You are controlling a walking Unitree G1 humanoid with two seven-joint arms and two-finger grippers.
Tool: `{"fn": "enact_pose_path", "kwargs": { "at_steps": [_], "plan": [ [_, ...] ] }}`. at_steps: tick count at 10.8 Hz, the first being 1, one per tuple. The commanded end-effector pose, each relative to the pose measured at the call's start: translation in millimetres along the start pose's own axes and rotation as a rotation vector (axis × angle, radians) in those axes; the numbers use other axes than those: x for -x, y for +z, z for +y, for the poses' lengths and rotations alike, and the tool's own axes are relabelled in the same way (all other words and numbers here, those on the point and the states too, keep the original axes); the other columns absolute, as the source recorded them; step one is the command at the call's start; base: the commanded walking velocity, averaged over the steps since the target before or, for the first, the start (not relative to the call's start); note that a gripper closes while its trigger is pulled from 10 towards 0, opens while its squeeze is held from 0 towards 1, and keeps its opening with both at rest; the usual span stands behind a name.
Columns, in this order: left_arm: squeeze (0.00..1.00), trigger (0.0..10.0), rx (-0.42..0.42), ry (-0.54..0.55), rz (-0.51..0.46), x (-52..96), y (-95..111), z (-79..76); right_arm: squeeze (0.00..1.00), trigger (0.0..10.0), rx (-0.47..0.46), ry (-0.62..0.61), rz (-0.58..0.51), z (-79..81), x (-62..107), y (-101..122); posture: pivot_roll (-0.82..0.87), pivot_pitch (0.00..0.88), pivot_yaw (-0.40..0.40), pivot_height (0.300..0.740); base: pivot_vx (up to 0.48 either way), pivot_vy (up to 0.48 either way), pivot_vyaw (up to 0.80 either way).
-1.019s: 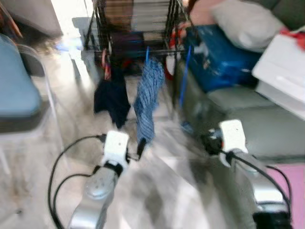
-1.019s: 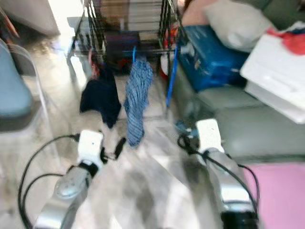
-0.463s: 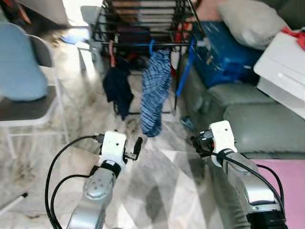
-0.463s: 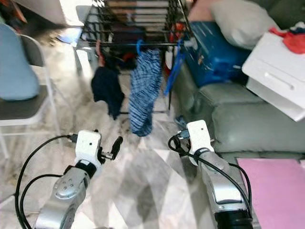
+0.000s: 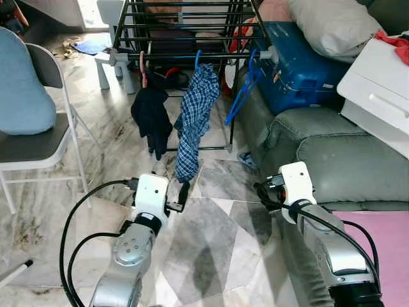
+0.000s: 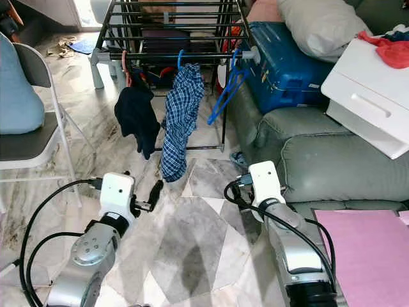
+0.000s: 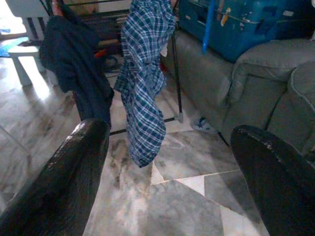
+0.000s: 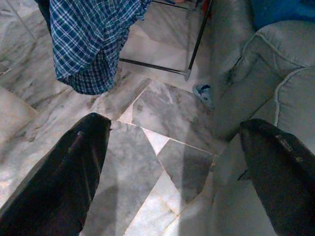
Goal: Hang hanger
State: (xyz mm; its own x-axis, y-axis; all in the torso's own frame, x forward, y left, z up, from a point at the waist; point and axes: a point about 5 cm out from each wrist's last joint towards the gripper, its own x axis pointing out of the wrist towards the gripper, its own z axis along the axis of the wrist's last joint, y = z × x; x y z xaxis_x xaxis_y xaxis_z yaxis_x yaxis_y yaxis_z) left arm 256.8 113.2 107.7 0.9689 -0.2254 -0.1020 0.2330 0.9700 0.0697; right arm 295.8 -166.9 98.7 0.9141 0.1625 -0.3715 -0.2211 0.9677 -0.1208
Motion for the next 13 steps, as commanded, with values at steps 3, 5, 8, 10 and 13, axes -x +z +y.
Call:
{"fn": "enact_pose_path", "kwargs": {
  "at_steps": [3,5,8,10,13],
  "plan": [
    [0.00,10.0,-0.016,0.015,-0.025,-1.0,5.4,1.0,0.00,10.0,0.005,0.007,-0.003,3.1,0.1,1.9,-0.04,0.094,-0.026,0.740,0.000,0.000,0.00],
    [0.00,10.0,-0.018,0.037,-0.032,-0.8,6.0,2.3,0.00,10.0,0.004,0.011,-0.002,4.4,-0.1,1.2,-0.03,0.096,-0.029,0.740,0.000,0.000,0.00],
    [0.00,10.0,-0.018,0.050,-0.035,-1.1,6.2,3.3,0.00,10.0,0.004,0.020,-0.001,5.5,-0.9,1.6,-0.03,0.099,-0.034,0.740,0.000,0.000,0.00],
    [0.00,10.0,-0.018,0.053,-0.035,-1.3,5.9,2.9,0.00,10.0,-0.006,0.028,-0.012,6.8,-0.9,2.9,-0.04,0.100,-0.035,0.740,0.000,0.000,0.00],
    [0.00,10.0,-0.018,0.078,-0.051,-1.3,8.0,4.4,0.00,10.0,-0.008,0.044,-0.021,10.5,-0.7,4.8,-0.03,0.101,-0.041,0.740,0.000,0.000,0.00]
  ]
}}
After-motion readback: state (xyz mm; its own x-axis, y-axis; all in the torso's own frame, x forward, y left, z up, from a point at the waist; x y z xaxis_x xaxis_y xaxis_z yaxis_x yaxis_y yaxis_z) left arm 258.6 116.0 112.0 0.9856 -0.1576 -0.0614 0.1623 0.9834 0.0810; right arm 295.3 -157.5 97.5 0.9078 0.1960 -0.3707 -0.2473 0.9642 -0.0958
